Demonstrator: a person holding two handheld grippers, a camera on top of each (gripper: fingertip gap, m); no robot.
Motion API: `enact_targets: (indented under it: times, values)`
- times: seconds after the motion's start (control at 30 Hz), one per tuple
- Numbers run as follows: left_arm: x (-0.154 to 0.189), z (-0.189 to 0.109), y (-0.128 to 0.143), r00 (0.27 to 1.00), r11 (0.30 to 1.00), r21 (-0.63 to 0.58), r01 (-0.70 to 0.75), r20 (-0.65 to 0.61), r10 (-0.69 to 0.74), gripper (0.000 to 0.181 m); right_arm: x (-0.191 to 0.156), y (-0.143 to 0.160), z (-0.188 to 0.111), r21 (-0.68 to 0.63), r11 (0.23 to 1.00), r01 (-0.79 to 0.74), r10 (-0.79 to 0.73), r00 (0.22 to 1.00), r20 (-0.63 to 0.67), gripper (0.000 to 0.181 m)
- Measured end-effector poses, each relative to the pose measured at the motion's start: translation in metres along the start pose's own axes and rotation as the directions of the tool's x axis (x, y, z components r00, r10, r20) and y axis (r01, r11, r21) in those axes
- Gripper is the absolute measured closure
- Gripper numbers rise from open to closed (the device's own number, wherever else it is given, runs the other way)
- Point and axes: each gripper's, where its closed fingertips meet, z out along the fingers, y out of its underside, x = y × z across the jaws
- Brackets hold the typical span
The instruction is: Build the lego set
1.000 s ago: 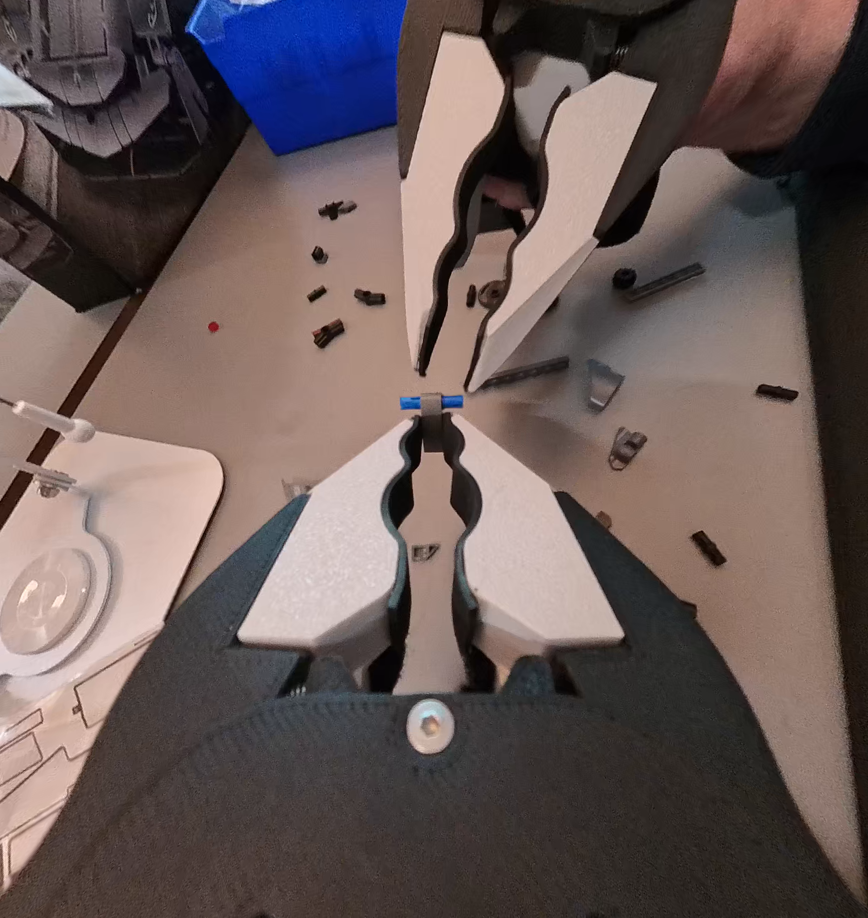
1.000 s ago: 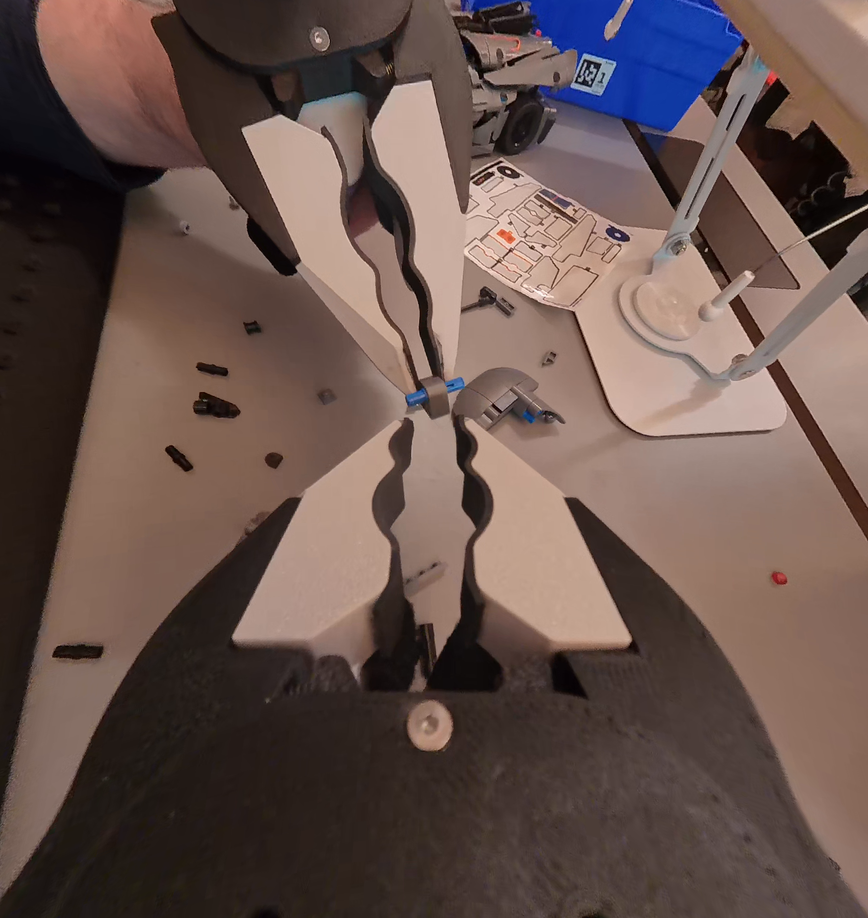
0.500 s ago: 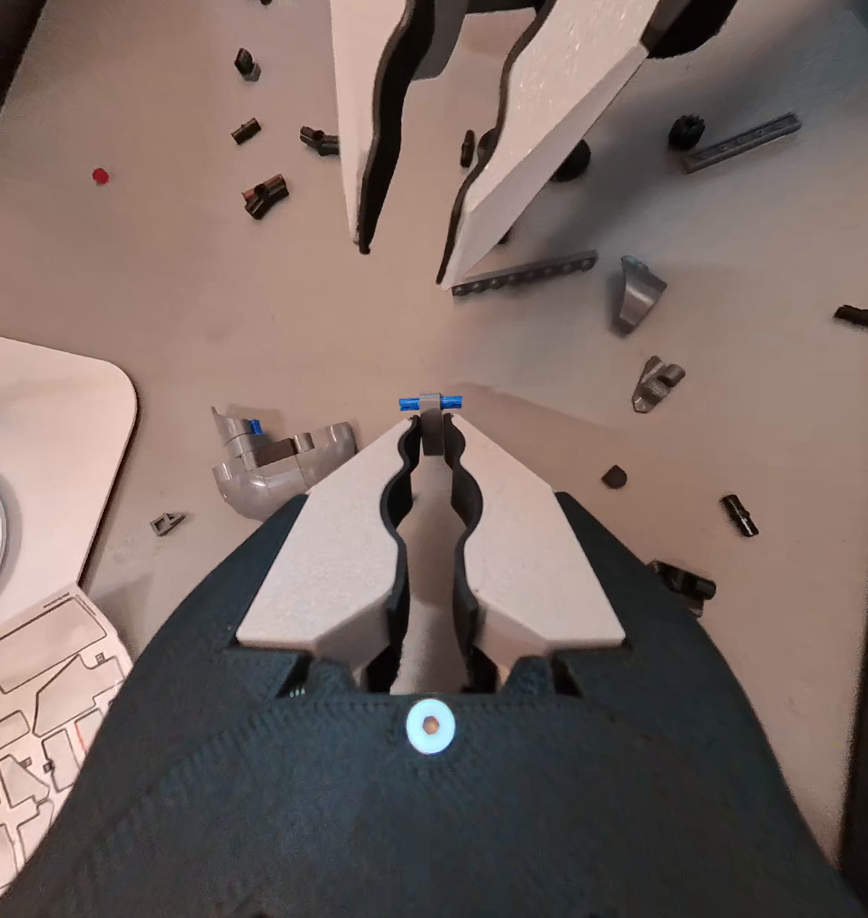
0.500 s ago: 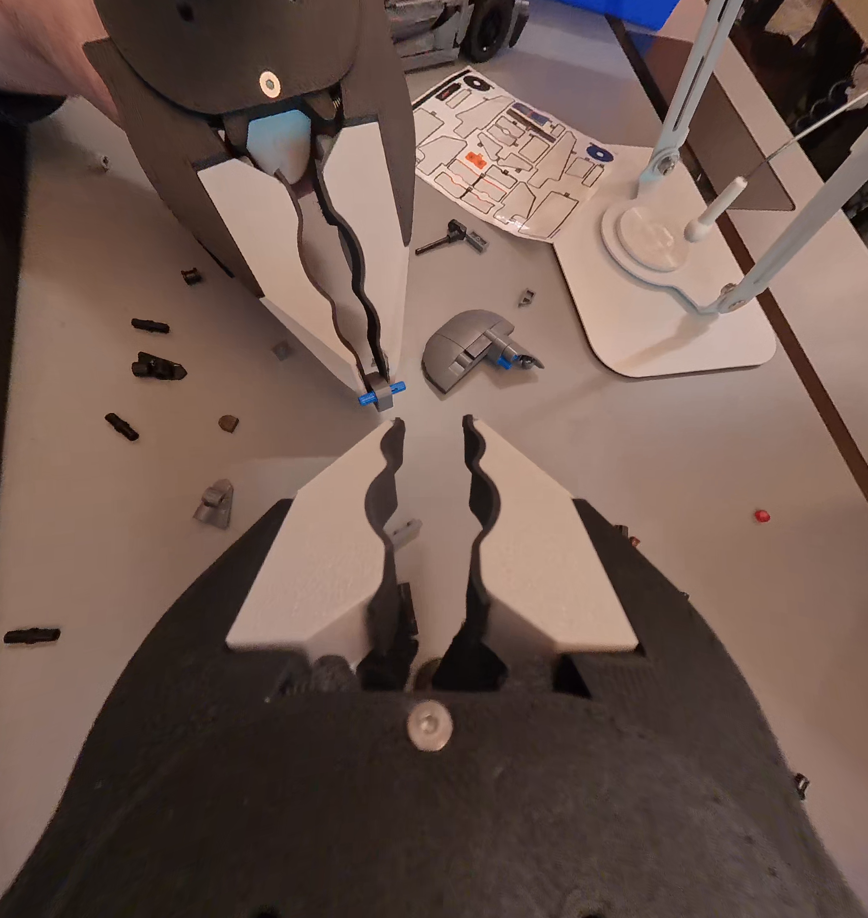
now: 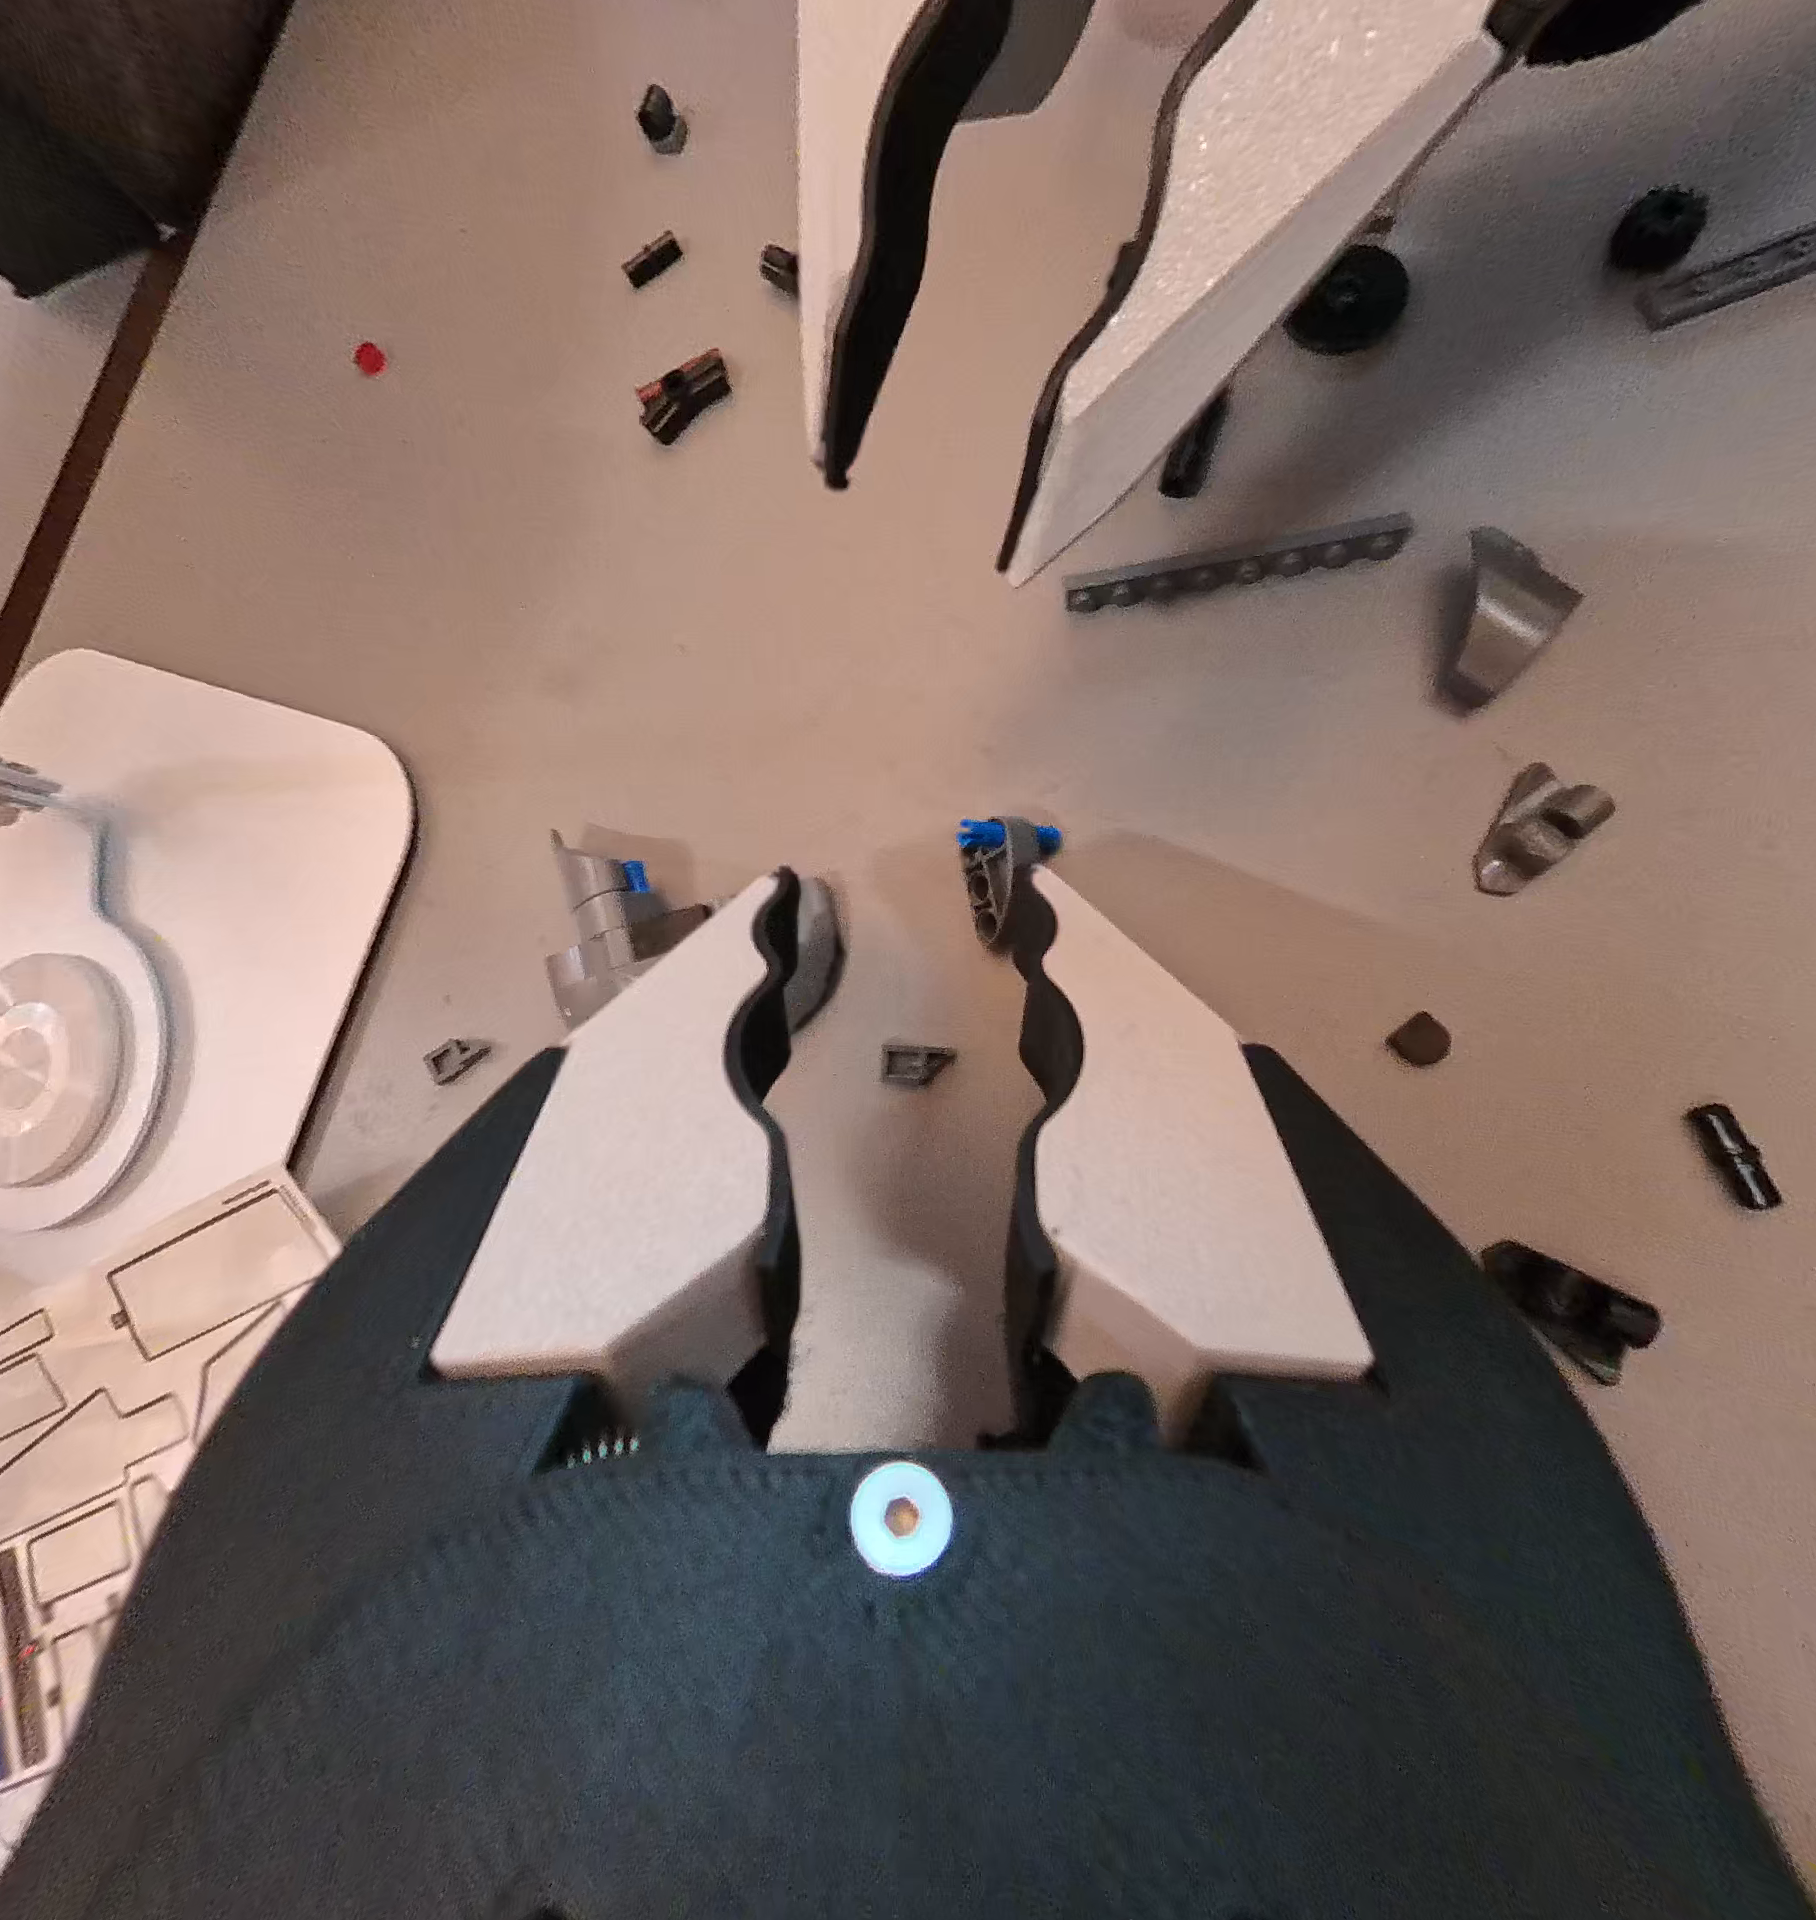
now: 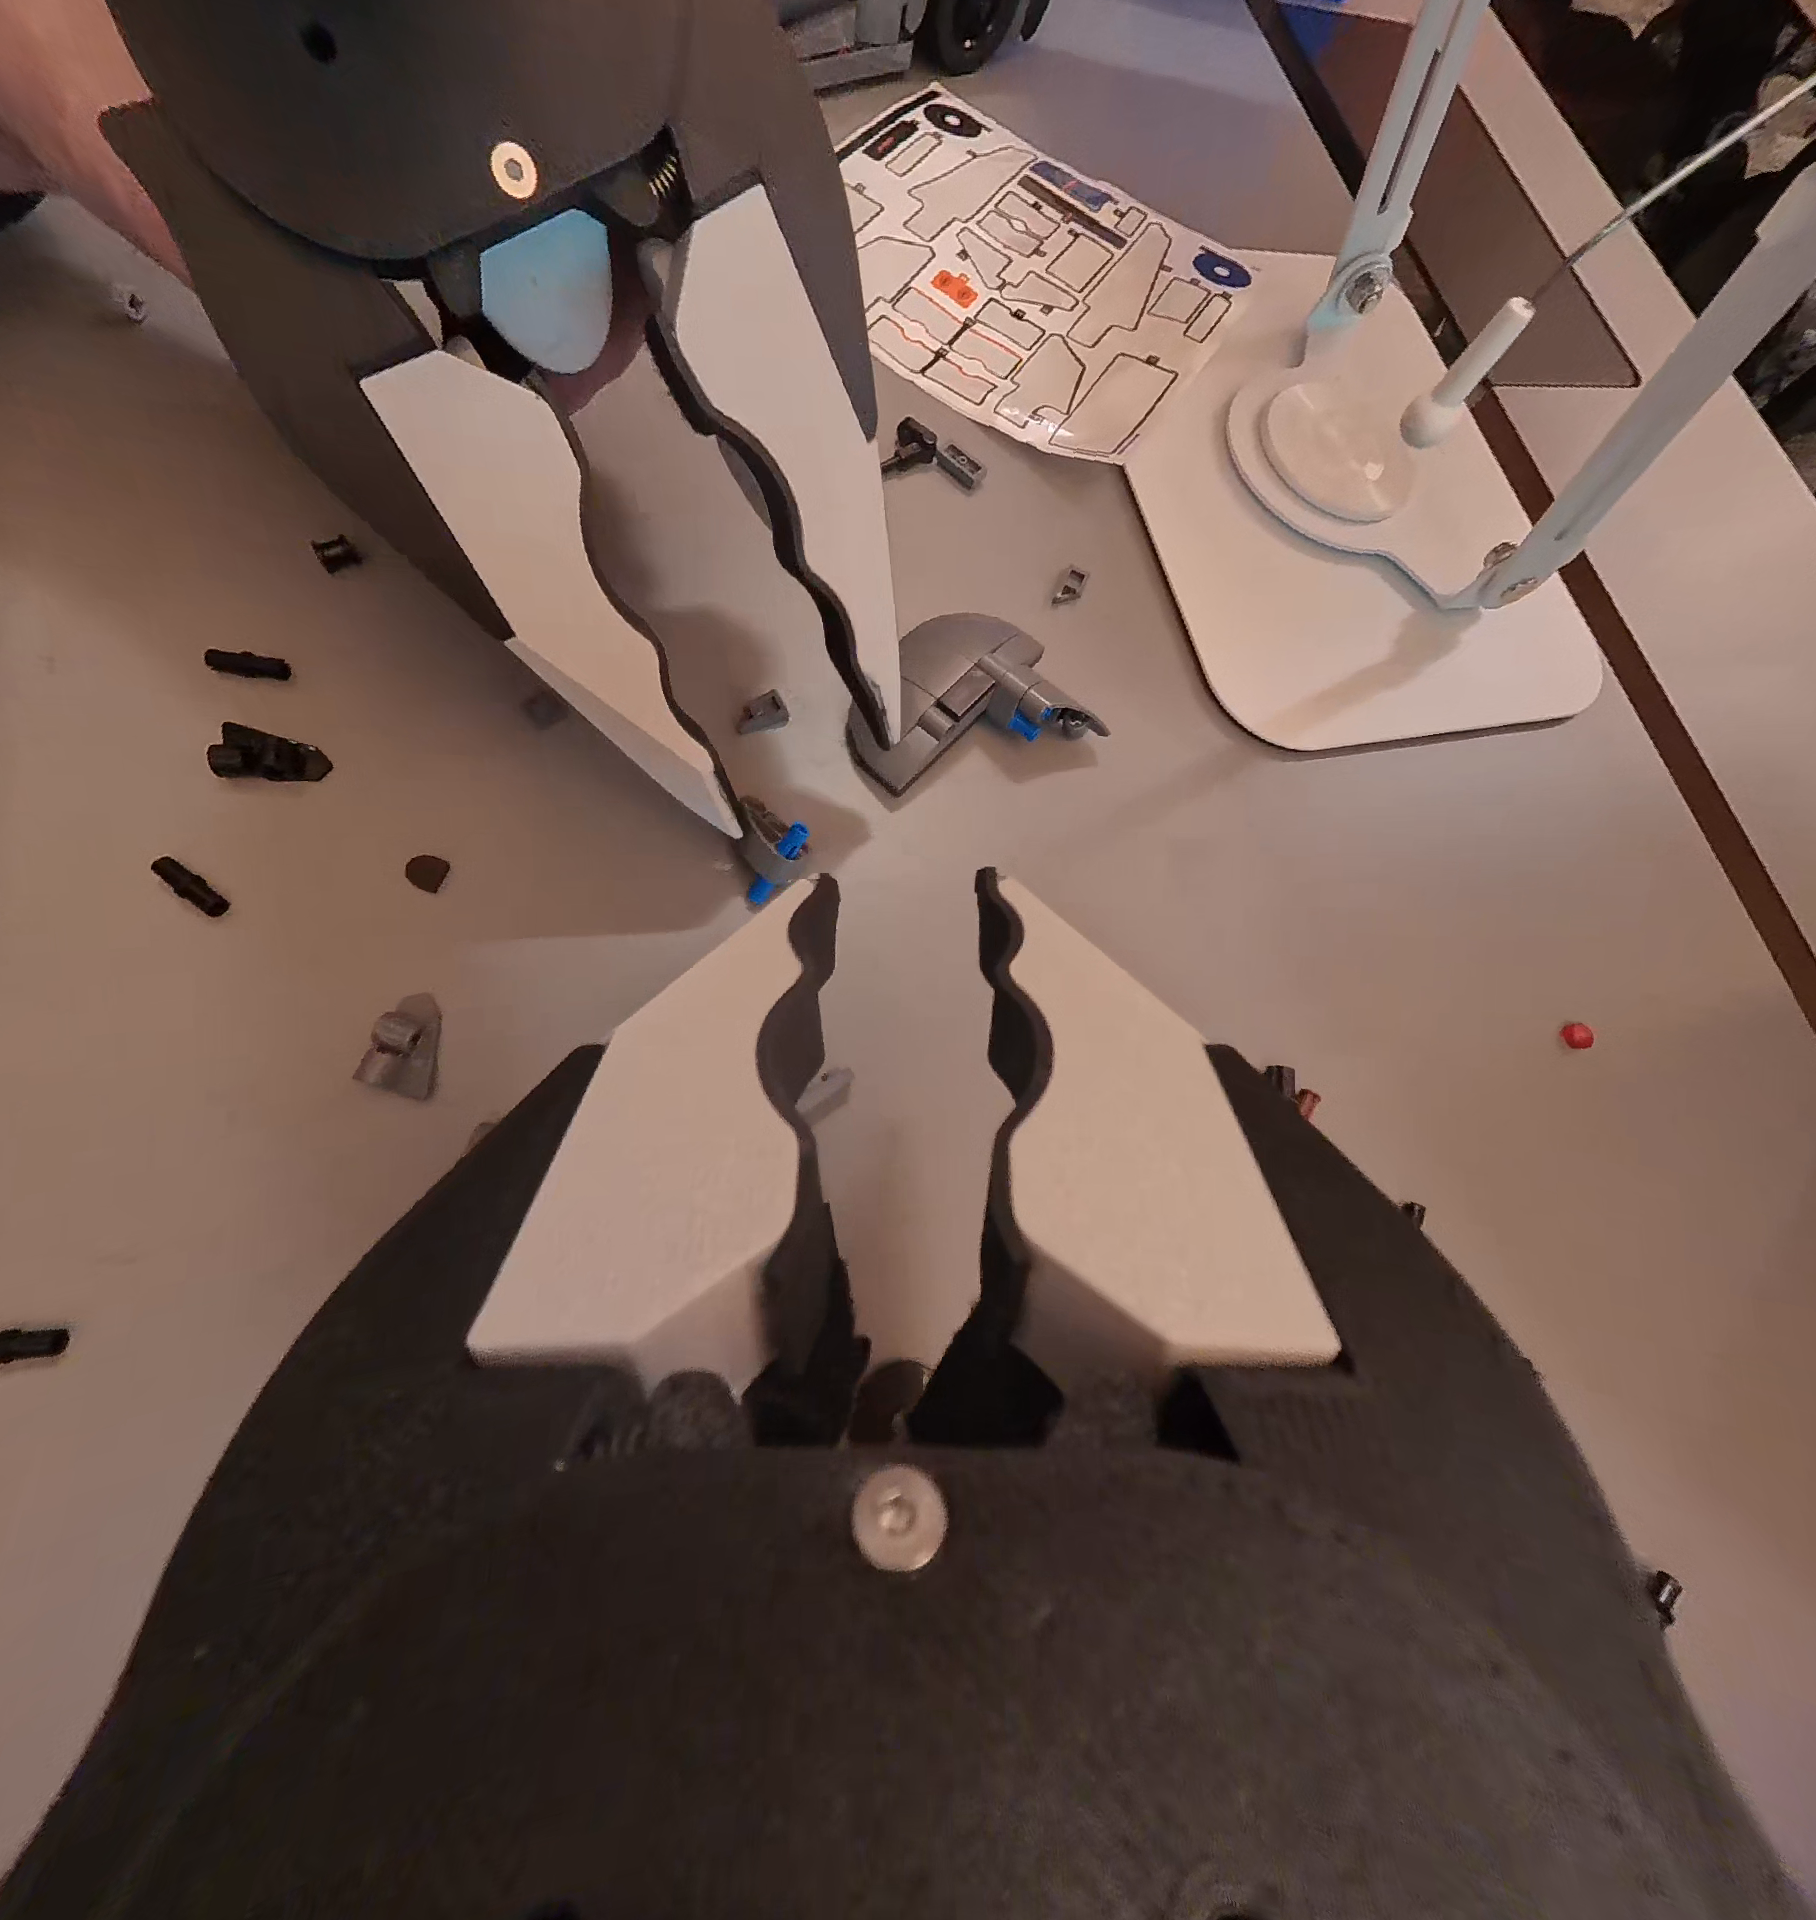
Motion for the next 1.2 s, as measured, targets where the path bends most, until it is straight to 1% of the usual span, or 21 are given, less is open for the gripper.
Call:
enact_targets:
  times: [0.23,0.37,0.4,0.47,0.53,0.63,0.7,0.77,0.8,0.87,0.97,1.2]
  values:
    - [-0.02,-0.007,-0.006,0.994,0.999,0.038,0.002,0.109,-0.007,0.127,0.012,-0.005,-0.001,0.024,0.999,-0.023,0.024,0.998,-0.064,0.148]
    - [-0.036,-0.014,-0.01,0.982,0.997,0.069,0.018,0.185,-0.031,0.113,0.021,-0.014,-0.002,0.037,0.999,-0.014,0.019,0.99,-0.139,0.134]
    - [-0.042,-0.016,-0.01,0.976,0.997,0.079,0.025,0.213,-0.041,0.107,0.023,-0.015,-0.001,0.034,0.999,-0.009,0.015,0.987,-0.158,0.129]
    - [-0.054,-0.018,-0.009,0.96,0.995,0.083,0.049,0.27,-0.069,0.096,0.029,-0.012,0.003,0.003,1.0,-0.002,0.003,0.979,-0.203,0.117]
    - [-0.058,-0.018,-0.006,0.955,0.994,0.084,0.07,0.282,-0.091,0.089,0.033,-0.007,0.01,-0.037,0.999,-0.006,-0.002,0.972,-0.233,0.096]
    - [-0.065,-0.018,-0.004,0.944,0.992,0.088,0.092,0.308,-0.115,0.073,0.035,-0.003,0.026,-0.076,0.996,-0.042,0.022,0.969,-0.245,0.074]
    - [-0.07,-0.017,-0.001,0.937,0.99,0.086,0.112,0.322,-0.134,0.062,0.041,0.002,0.034,-0.135,0.99,-0.038,-0.002,0.957,-0.29,0.061]
    - [-0.073,-0.016,0.001,0.931,0.987,0.091,0.13,0.331,-0.153,0.057,0.046,0.002,0.039,-0.176,0.984,-0.013,-0.049,0.939,-0.341,0.048]
    - [-0.075,-0.016,0.002,0.928,0.986,0.093,0.136,0.337,-0.16,0.054,0.048,-0.001,0.04,-0.183,0.983,0.0,-0.067,0.93,-0.361,0.047]
    - [-0.077,-0.017,0.005,0.922,0.984,0.096,0.152,0.345,-0.176,0.056,0.052,-0.005,0.041,-0.186,0.983,0.007,-0.081,0.916,-0.393,0.043]
    - [-0.083,-0.02,0.008,0.91,0.976,0.114,0.186,0.355,-0.215,0.053,0.056,-0.008,0.04,-0.181,0.984,-0.001,-0.077,0.901,-0.426,0.039]
    - [-0.087,-0.019,0.011,0.895,0.978,0.101,0.183,0.394,-0.208,0.049,0.061,-0.007,0.043,-0.167,0.986,0.007,-0.083,0.889,-0.45,0.036]
